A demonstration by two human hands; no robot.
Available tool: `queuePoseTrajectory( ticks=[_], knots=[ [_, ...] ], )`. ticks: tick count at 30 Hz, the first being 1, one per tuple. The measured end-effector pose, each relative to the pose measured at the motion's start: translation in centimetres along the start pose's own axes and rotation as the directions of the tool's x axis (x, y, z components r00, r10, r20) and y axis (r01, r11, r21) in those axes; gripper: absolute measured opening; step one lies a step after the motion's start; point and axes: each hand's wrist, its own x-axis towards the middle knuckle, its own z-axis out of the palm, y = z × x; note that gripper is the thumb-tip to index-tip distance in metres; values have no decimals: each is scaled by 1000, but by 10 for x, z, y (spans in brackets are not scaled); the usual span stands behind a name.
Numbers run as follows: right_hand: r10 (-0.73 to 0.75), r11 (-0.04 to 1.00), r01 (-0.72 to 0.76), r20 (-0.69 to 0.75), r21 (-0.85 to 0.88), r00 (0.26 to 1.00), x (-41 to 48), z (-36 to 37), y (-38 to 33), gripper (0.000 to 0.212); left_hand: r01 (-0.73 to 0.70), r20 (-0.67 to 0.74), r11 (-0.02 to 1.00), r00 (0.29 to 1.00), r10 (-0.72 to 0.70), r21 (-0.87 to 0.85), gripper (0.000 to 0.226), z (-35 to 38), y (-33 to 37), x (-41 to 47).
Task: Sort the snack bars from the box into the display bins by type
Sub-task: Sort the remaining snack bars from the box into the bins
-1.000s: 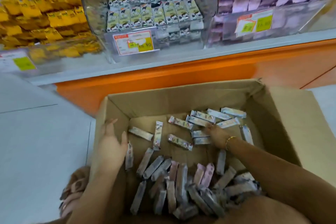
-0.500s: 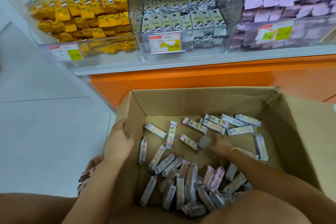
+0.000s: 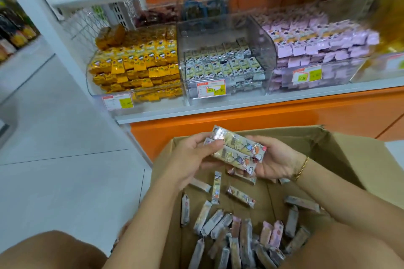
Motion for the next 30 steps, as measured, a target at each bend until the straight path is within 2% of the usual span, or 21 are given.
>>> queuePoseTrajectory(
  ticks=[5, 9, 11, 13, 17, 20, 24, 27, 30],
  knots=[
    [-3, 1000, 3, 49, 9, 999, -18, 26, -21, 53, -38, -30, 999, 999, 39, 27, 30, 4, 33, -16],
    [-28, 994, 50, -210, 96, 977, -31, 53, -33, 78, -192, -196, 977, 958, 207, 96, 44, 9, 51, -22],
    [-39, 988, 81, -297, 132, 954, -37, 68, -36, 90, -269, -263, 951, 917, 302, 153, 36, 12, 52, -23],
    [-85, 985, 132, -343, 115, 936, -36, 78, -38, 91, -311, -302, 926, 881, 365, 212, 28, 15, 49, -22],
    [-174, 981, 192, -454, -7, 874, -15, 90, -45, 70, -381, -332, 846, 797, 505, 373, 25, 13, 46, -8],
    [-239, 970, 231, -469, -76, 850, 4, 100, -50, 43, -412, -284, 770, 759, 586, 488, 31, 11, 52, -1],
    [-329, 942, 321, -472, -101, 818, 32, 109, -73, 30, -447, -241, 690, 712, 660, 569, 34, -5, 72, 20],
    [-469, 881, 338, -504, -332, 725, 46, 108, -107, 21, -437, -180, 665, 739, 649, 605, 38, -16, 80, 43],
    [-617, 762, 229, -572, -605, 542, 64, 96, -156, 21, -299, -159, 569, 770, 618, 766, 49, -32, 75, 66]
  ],
)
